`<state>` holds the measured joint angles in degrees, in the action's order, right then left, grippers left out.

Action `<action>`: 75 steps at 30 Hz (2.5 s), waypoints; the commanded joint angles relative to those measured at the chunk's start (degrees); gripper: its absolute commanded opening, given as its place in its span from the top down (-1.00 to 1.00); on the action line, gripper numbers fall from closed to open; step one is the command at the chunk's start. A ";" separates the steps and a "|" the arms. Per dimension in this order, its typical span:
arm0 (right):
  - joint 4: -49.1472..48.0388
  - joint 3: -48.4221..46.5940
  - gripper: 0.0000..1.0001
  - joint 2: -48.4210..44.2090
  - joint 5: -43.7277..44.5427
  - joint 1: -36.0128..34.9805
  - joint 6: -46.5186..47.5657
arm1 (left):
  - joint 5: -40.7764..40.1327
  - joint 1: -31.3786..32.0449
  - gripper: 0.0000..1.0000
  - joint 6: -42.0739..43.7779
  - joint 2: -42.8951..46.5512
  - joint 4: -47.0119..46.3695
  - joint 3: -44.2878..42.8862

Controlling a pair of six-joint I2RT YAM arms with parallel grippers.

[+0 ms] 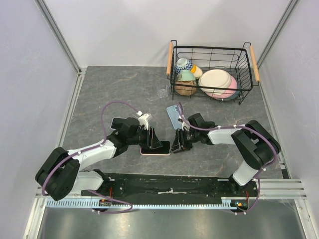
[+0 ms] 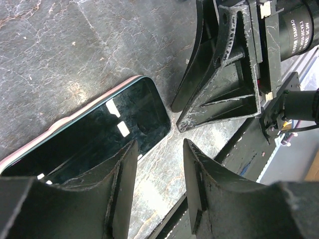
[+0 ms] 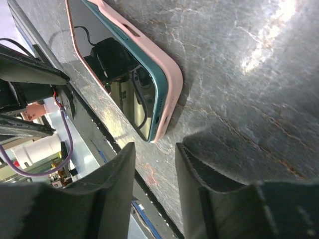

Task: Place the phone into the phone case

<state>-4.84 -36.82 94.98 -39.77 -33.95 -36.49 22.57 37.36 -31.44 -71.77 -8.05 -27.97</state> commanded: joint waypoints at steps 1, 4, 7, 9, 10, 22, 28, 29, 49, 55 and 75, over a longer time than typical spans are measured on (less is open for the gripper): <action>-0.69 -2.38 0.17 2.75 1.89 -1.29 0.28 | -0.86 -0.01 0.04 0.77 -1.09 -2.14 -0.69; -0.70 -2.99 0.30 4.24 1.97 -1.73 0.10 | -1.21 -0.01 0.05 0.51 -1.44 -2.05 -0.86; -0.35 -3.78 0.37 5.21 1.98 -2.08 0.28 | -1.30 0.08 0.06 0.42 -1.80 -2.14 -0.86; 0.62 -4.05 0.42 5.56 2.68 -2.26 0.63 | -1.82 0.16 0.06 0.07 -2.15 -2.23 -0.86; 1.32 -4.14 0.44 5.48 3.20 -2.26 0.72 | -2.09 0.16 0.06 -0.20 -2.32 -2.05 -0.95; 9.14 -6.51 0.78 7.85 11.90 -3.48 3.70 | -2.88 1.92 0.10 0.42 -8.12 -0.04 -4.46; 14.50 -9.32 0.88 8.56 19.10 -5.50 5.46 | -4.81 4.38 0.12 0.94 -10.93 1.64 -6.83; 15.29 -10.19 0.90 8.64 20.59 -5.94 5.64 | -4.55 4.56 0.13 0.86 -11.37 1.73 -7.01; 21.02 -14.78 0.71 4.62 26.68 -9.90 9.15 | -7.19 4.82 0.21 0.77 -11.38 3.84 -8.68; 20.58 -15.92 0.10 -1.19 21.67 -9.46 8.81 | -8.59 4.82 0.21 0.33 -10.50 4.19 -8.42; -7.20 -2.47 -0.09 -2.43 -5.93 6.36 -1.74 | -9.91 4.82 0.18 -0.02 -7.77 4.19 -7.28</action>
<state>-4.03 -39.13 91.37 -40.27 -27.35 -36.69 13.67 41.93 -31.46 -81.36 -3.07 -34.94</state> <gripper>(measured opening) 0.557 0.407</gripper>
